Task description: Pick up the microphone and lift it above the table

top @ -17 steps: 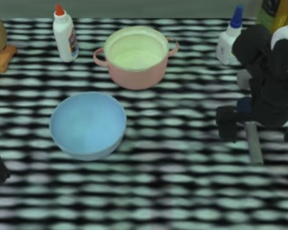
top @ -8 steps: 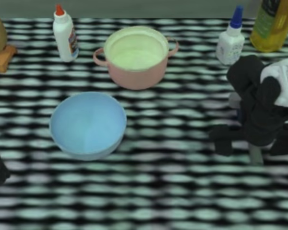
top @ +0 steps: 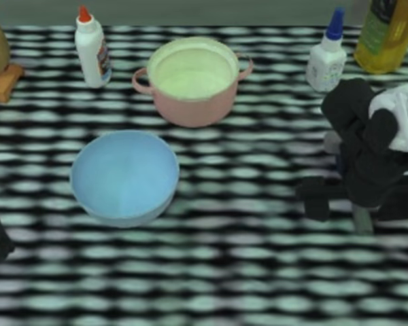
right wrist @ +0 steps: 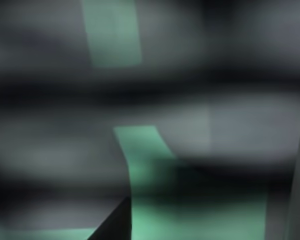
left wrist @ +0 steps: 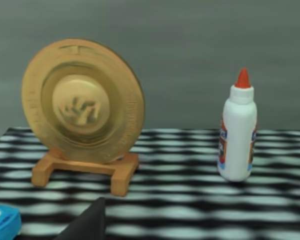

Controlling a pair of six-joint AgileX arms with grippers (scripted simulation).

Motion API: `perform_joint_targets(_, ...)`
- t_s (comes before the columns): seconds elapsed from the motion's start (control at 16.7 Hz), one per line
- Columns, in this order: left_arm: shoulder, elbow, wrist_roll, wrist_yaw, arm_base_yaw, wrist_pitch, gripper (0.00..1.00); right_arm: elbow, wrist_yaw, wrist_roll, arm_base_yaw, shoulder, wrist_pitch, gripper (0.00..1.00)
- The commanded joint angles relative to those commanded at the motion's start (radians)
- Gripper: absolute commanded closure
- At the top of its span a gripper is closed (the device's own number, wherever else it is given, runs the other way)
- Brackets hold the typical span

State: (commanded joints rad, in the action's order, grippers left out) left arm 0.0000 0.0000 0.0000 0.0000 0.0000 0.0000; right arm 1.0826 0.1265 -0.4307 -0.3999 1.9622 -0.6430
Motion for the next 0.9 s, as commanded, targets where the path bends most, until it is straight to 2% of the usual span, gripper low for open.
perform_joint_targets(0.54,0.000,0.000,0.000,0.000,0.000,0.000,0.00,0.000,0.000,0.000,0.000,0.000,0.000,0.98)
perform_joint_targets(0.9,0.000,0.000,0.000,0.000,0.000,0.000,0.00,0.000,0.000,0.000,0.000,0.000,0.000,1.00)
